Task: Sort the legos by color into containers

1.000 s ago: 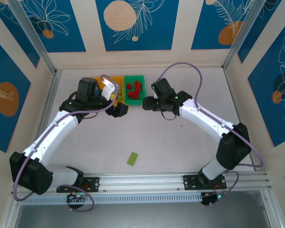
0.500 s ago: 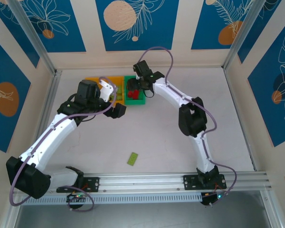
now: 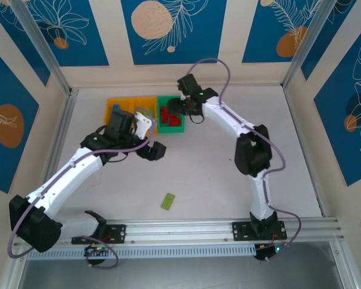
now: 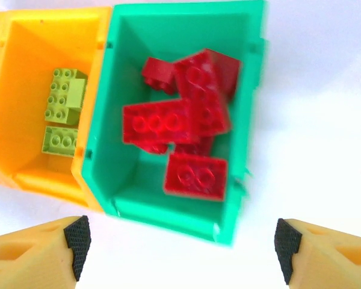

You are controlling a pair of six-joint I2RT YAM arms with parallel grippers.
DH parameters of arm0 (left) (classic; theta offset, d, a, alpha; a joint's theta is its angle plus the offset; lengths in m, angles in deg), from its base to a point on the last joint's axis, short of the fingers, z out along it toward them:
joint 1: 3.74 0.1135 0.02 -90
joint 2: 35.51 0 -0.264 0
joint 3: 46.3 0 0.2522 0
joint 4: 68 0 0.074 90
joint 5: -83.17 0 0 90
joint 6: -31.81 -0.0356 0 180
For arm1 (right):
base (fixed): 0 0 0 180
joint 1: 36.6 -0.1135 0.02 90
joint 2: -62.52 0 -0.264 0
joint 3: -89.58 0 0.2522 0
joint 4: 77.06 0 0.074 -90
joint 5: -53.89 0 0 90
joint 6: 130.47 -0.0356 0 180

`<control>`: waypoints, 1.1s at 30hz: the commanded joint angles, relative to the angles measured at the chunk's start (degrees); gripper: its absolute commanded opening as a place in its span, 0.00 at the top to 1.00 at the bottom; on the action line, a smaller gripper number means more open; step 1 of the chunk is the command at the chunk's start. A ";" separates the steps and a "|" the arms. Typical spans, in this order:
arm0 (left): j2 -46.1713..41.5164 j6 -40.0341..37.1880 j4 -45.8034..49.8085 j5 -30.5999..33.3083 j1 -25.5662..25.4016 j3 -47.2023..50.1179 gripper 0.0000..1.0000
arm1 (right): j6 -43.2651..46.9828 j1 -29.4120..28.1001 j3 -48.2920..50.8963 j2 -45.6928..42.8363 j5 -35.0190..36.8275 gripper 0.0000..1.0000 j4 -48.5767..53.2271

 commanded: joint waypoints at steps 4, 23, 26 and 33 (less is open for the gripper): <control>3.65 9.98 9.77 9.74 -10.34 3.17 0.00 | -7.39 4.86 15.17 -15.28 -1.91 0.15 -5.33; 24.36 7.13 15.27 18.34 -25.69 0.06 0.05 | -5.95 10.68 18.21 -18.23 -0.36 0.14 -1.95; 24.89 4.80 12.95 15.51 -25.87 0.52 0.02 | -6.00 10.94 18.44 -18.59 -0.67 0.14 -1.66; 30.16 8.22 13.96 13.58 -25.67 -1.64 0.15 | -5.83 11.73 18.09 -19.87 -0.62 0.14 -0.93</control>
